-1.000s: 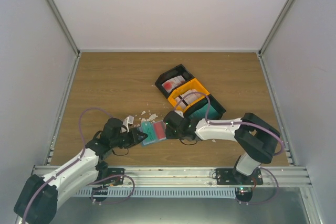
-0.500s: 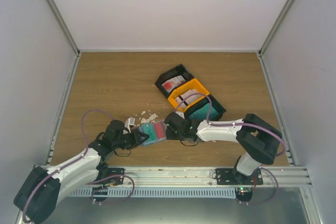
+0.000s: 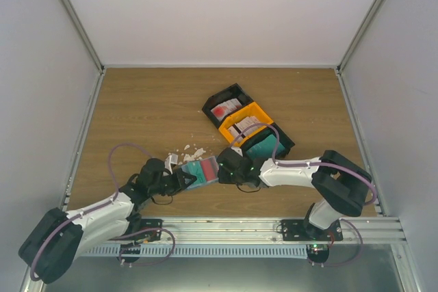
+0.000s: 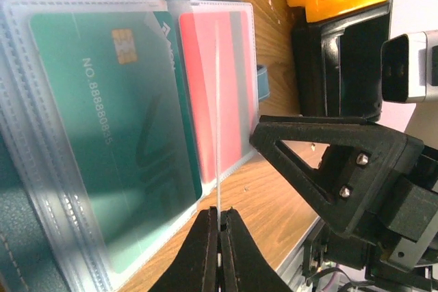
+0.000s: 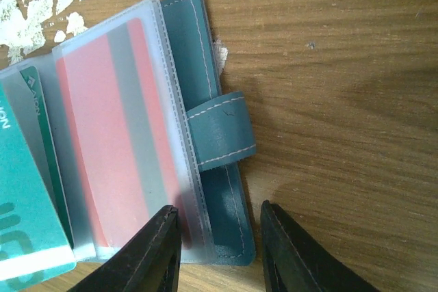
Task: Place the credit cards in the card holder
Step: Insert the credit card into the card holder.
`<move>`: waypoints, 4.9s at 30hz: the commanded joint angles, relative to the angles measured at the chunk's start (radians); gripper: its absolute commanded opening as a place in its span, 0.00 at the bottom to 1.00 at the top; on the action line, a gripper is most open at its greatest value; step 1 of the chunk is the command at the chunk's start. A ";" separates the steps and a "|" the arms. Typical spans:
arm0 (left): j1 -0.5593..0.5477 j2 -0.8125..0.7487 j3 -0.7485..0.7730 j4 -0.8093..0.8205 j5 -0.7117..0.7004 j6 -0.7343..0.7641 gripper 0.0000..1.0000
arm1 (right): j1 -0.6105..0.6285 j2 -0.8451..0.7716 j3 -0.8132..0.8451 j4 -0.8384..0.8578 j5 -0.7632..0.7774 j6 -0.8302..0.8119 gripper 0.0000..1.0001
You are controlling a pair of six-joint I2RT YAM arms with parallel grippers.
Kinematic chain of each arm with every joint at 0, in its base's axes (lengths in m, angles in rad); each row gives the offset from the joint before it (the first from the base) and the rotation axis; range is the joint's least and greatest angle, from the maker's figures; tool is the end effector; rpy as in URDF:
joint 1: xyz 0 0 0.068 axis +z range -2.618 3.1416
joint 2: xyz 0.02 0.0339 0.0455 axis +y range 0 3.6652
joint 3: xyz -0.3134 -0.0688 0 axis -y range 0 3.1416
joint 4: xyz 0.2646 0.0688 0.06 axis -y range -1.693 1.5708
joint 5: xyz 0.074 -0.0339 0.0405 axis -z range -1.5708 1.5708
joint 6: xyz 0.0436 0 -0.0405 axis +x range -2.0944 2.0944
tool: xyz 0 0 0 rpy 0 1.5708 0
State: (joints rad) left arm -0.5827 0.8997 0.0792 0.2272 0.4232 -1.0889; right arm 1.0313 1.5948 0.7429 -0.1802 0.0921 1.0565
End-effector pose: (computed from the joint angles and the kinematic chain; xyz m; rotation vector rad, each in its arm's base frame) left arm 0.1102 -0.0940 0.1427 -0.3429 2.4443 -1.3207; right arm 0.1612 0.2615 0.1664 0.0692 2.7323 0.5888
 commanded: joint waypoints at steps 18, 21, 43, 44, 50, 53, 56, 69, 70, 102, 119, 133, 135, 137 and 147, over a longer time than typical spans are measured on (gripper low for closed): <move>-0.031 0.265 0.008 0.297 -0.039 -0.018 0.00 | 0.018 0.032 -0.047 -0.014 -0.060 -0.001 0.30; -0.032 0.277 0.013 0.303 -0.047 -0.027 0.00 | 0.019 0.037 -0.047 -0.024 -0.060 -0.004 0.25; -0.032 0.225 0.007 0.340 -0.031 -0.083 0.00 | 0.033 0.064 -0.036 -0.013 -0.084 -0.009 0.14; -0.032 0.226 0.009 0.350 -0.025 -0.075 0.00 | 0.034 0.064 -0.036 -0.013 -0.084 -0.008 0.14; -0.032 0.205 0.027 0.292 -0.032 -0.023 0.00 | 0.033 0.064 -0.035 -0.020 -0.082 -0.004 0.14; -0.027 0.173 0.054 0.184 -0.061 0.025 0.00 | 0.034 0.062 -0.036 -0.029 -0.074 -0.001 0.14; -0.012 0.149 0.111 0.029 -0.085 0.106 0.00 | 0.034 0.062 -0.033 -0.039 -0.068 -0.004 0.14; 0.143 0.271 0.203 -0.101 0.134 0.338 0.00 | 0.033 0.052 -0.026 -0.082 -0.061 -0.023 0.13; 0.148 0.289 0.196 -0.077 0.150 0.340 0.00 | 0.033 0.052 -0.025 -0.084 -0.062 -0.022 0.13; 0.233 0.391 0.274 -0.230 0.262 0.411 0.00 | 0.033 0.080 0.007 -0.102 -0.076 -0.042 0.14; 0.239 0.290 0.293 -0.278 0.248 0.419 0.00 | 0.033 0.087 0.003 -0.091 -0.081 -0.038 0.14; 0.238 0.454 0.280 -0.155 0.312 0.434 0.00 | 0.033 0.095 0.005 -0.082 -0.089 -0.039 0.14; 0.239 0.462 0.286 -0.171 0.289 0.440 0.00 | 0.033 0.094 0.006 -0.083 -0.089 -0.038 0.14; 0.238 0.458 0.292 -0.187 0.262 0.449 0.00 | 0.034 0.096 0.004 -0.081 -0.088 -0.038 0.14; 0.239 0.446 0.297 -0.209 0.180 0.443 0.00 | 0.034 0.095 -0.002 -0.081 -0.089 -0.035 0.14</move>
State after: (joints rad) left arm -0.3412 1.3399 0.3630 0.0124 0.6857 -0.6571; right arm 1.0512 1.6337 0.7746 -0.1890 0.0242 1.0187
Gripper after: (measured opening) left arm 0.021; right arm 0.137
